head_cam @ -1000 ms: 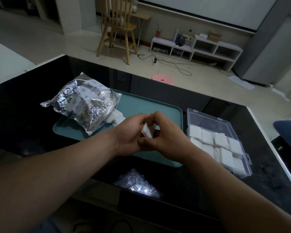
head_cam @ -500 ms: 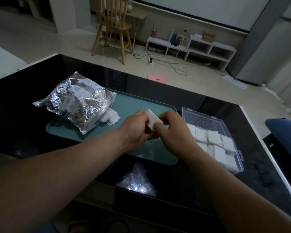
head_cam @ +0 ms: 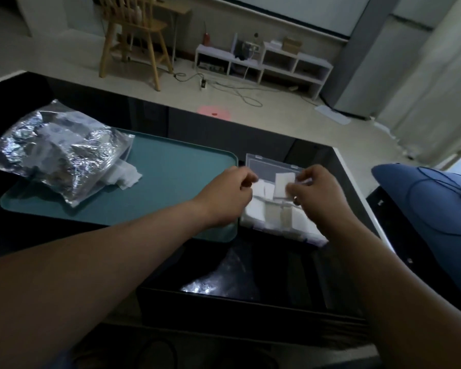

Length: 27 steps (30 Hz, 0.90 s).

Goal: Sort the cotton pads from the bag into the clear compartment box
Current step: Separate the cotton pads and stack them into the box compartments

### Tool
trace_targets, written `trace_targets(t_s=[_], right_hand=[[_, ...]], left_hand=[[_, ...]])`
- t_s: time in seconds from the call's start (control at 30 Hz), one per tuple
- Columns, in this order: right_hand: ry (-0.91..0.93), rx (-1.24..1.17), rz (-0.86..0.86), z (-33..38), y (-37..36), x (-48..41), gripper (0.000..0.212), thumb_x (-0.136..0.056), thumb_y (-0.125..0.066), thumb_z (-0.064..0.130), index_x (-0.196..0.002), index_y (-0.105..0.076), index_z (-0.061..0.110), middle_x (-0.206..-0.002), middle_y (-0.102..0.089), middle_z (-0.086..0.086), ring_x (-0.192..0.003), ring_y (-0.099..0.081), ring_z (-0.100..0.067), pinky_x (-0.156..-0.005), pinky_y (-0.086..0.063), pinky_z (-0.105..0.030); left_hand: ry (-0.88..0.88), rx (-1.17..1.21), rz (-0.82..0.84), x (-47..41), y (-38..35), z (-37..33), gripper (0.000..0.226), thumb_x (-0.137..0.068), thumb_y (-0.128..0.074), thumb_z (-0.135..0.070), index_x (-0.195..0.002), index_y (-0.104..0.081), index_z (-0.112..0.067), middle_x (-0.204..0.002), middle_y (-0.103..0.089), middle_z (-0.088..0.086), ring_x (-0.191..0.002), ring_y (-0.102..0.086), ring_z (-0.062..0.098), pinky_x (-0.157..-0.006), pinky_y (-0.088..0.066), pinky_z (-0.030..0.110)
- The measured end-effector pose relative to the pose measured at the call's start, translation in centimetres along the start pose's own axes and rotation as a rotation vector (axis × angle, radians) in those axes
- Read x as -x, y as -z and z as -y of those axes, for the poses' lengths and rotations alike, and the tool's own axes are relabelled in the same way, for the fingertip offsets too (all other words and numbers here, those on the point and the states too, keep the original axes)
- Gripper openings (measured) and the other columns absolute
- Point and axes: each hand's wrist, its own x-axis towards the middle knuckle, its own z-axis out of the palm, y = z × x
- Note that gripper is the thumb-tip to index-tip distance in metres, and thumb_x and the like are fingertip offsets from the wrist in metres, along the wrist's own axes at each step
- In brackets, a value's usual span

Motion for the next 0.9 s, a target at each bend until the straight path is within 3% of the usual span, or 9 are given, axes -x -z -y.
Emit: trace_targets(t_s=[0.07,0.13,0.3,0.6,0.77,0.9], right_hand=[[-0.007,0.114,0.03,-1.7,0.2,0.0,0.015,-0.083,-0.079,0.019,-0.091,-0.067,0.024,-0.091,-0.072,0.0,-0.084,-0.07,-0.02,-0.078,-0.061,-0.046],[0.009,0.209,0.066,-2.2,-0.4,0.1,0.01,-0.083,-0.078,0.022,-0.088,-0.07,0.023,-0.088,-0.072,0.004,-0.08,-0.069,-0.015,-0.076,-0.06,-0.038],[0.047,0.378,0.134,-2.8,-1.4,0.3,0.009,-0.081,-0.076,0.028,-0.083,-0.068,0.03,-0.092,-0.071,0.01,-0.086,-0.068,-0.014,-0.082,-0.061,-0.043],[0.078,0.532,0.122,-2.9,-2.8,0.6,0.005,-0.087,-0.064,0.024,-0.091,-0.067,0.028,-0.084,-0.063,0.012,-0.084,-0.063,-0.014,-0.078,-0.059,-0.039],[0.143,0.601,0.154,-1.7,-3.2,1.1,0.012,-0.092,-0.06,0.023,-0.094,-0.072,0.028,-0.097,-0.072,0.006,-0.089,-0.067,-0.019,-0.082,-0.061,-0.045],[0.246,0.506,0.069,1.3,-4.3,1.6,0.013,-0.094,-0.06,0.03,-0.096,-0.073,0.026,-0.1,-0.073,0.003,-0.092,-0.067,-0.021,-0.08,-0.057,-0.04]], left_hand=[[-0.092,-0.201,0.095,0.0,-1.6,0.0,0.033,-0.094,-0.054,-0.014,-0.125,-0.066,-0.018,-0.127,-0.061,0.002,-0.117,-0.056,0.02,-0.099,-0.043,0.029],[-0.156,-0.418,0.133,0.4,-2.3,0.2,0.031,-0.095,-0.054,-0.022,-0.123,-0.067,-0.024,-0.13,-0.062,-0.001,-0.122,-0.052,0.024,-0.102,-0.043,0.038],[-0.26,-0.763,0.048,0.6,-3.0,-0.2,0.027,-0.097,-0.046,-0.035,-0.103,-0.07,-0.026,-0.114,-0.066,-0.004,-0.112,-0.054,0.025,-0.088,-0.041,0.042],[-0.271,-0.779,0.012,1.0,-2.6,0.7,0.021,-0.099,-0.043,-0.041,-0.092,-0.057,-0.026,-0.102,-0.062,-0.002,-0.105,-0.056,0.024,-0.088,-0.039,0.041],[-0.275,-0.659,0.011,1.3,-2.1,1.1,0.024,-0.096,-0.046,-0.04,-0.106,-0.063,-0.025,-0.114,-0.061,-0.002,-0.11,-0.056,0.023,-0.092,-0.041,0.041],[-0.229,-0.605,-0.069,2.3,0.8,1.6,0.036,-0.089,-0.042,-0.042,-0.111,-0.064,-0.023,-0.117,-0.06,0.0,-0.109,-0.057,0.025,-0.091,-0.046,0.043]])
